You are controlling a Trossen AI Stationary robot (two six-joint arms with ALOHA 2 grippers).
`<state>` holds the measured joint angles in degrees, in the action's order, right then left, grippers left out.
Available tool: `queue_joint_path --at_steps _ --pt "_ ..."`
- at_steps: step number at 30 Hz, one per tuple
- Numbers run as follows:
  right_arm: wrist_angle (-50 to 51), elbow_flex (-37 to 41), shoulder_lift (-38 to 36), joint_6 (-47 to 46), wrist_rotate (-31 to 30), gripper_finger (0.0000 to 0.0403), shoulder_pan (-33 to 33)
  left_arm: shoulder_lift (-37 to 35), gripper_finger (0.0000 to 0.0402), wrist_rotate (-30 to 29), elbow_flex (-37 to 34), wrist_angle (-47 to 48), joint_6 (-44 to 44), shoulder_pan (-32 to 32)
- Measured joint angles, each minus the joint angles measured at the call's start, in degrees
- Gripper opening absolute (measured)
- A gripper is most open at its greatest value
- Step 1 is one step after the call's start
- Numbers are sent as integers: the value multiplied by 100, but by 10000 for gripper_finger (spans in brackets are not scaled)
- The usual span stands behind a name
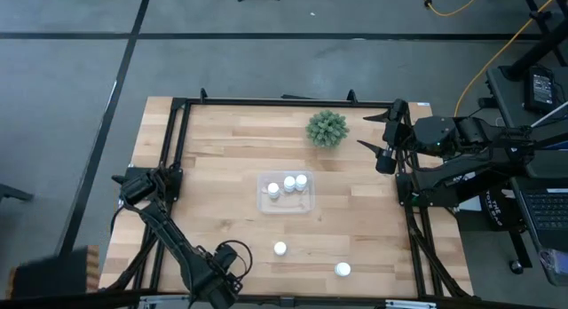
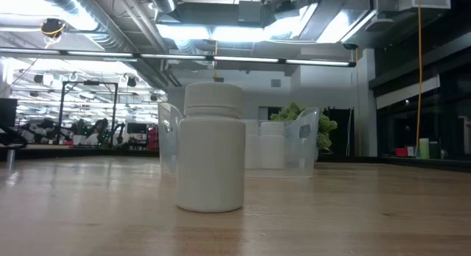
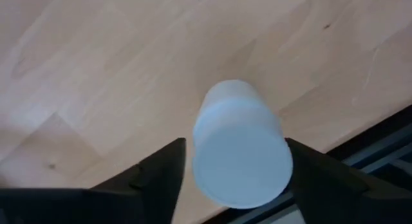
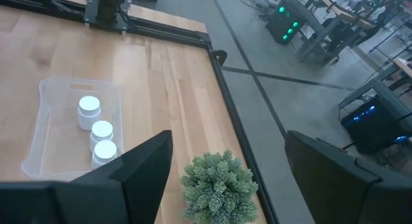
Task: Pick and place pill bottles into a basket
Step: Put the white pill bottle into the transparent bin
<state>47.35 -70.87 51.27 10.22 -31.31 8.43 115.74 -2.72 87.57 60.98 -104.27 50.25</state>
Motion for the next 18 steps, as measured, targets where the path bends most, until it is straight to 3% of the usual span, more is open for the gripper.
queue_joint_path --at_steps 15,18 --pt "0 0 0 228 0 300 -2 -4 20 -61 2 -153 60 -16" --pt "0 0 0 229 0 300 -2 -4 5 -70 2 -203 143 -16"
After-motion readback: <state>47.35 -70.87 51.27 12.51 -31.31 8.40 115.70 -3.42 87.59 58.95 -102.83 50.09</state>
